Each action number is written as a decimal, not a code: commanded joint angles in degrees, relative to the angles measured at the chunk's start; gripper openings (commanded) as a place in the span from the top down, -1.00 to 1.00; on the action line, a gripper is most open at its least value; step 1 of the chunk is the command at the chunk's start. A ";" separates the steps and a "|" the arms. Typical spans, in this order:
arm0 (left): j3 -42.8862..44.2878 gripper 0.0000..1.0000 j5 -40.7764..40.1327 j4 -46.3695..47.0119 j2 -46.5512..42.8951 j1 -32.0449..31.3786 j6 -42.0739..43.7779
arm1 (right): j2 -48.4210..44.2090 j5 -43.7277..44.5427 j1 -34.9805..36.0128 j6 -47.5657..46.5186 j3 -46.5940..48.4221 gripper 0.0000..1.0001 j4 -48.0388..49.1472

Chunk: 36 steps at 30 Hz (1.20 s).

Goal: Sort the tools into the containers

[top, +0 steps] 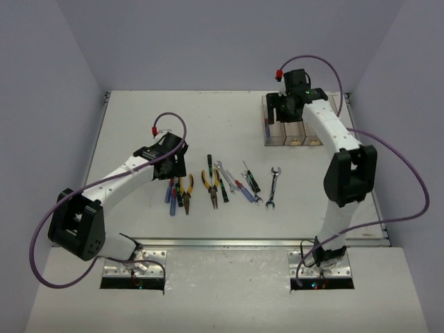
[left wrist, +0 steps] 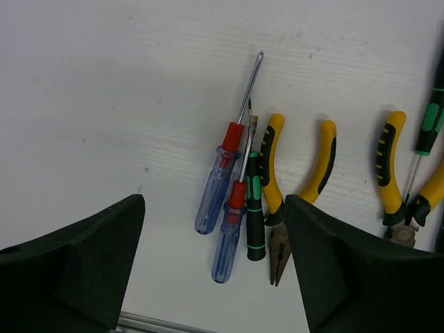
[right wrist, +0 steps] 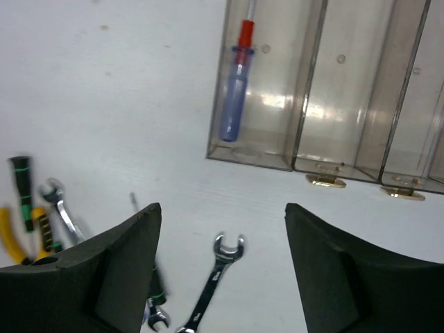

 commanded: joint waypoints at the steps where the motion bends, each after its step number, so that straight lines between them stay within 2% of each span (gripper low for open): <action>1: -3.14 -0.43 3.23 4.12 2.27 3.56 -5.48 | -14.79 -11.78 1.56 2.40 -11.32 -0.42 6.88; 4: -7.52 -0.40 3.48 7.95 2.05 4.15 -9.49 | -22.36 -16.44 3.12 3.45 -20.46 -0.40 11.99; 7: -10.29 -0.12 1.60 9.85 3.15 4.27 -11.01 | -27.39 -20.57 4.36 3.96 -26.67 -0.39 13.90; 10: -11.32 -0.06 1.28 10.43 5.15 4.52 -12.05 | -29.82 -22.23 5.56 4.34 -30.30 -0.39 15.78; 16: -13.41 -0.05 1.60 12.27 5.67 5.02 -12.52 | -31.32 -23.07 6.79 4.78 -31.90 -0.39 16.67; 19: -14.25 0.03 1.61 12.70 6.80 6.25 -13.24 | -31.78 -22.72 7.67 4.67 -31.90 -0.39 16.67; 24: -15.11 0.04 4.47 15.53 9.00 8.63 -12.29 | -32.93 -22.81 8.60 4.63 -32.12 -0.39 16.84; 26: -14.89 0.17 5.64 16.20 9.81 8.92 -12.05 | -33.26 -22.90 8.79 4.75 -32.07 -0.39 16.87; 29: -14.55 0.52 7.06 16.89 10.41 9.01 -11.93 | -33.54 -23.51 8.87 4.97 -31.90 -0.39 16.91; 34: -14.20 0.98 7.03 17.37 10.27 9.59 -12.66 | -34.16 -27.70 8.98 6.84 -33.00 -0.39 19.08; 36: -14.01 1.00 6.12 17.49 8.55 9.75 -12.94 | -34.61 -31.05 9.00 8.39 -35.20 -0.43 22.84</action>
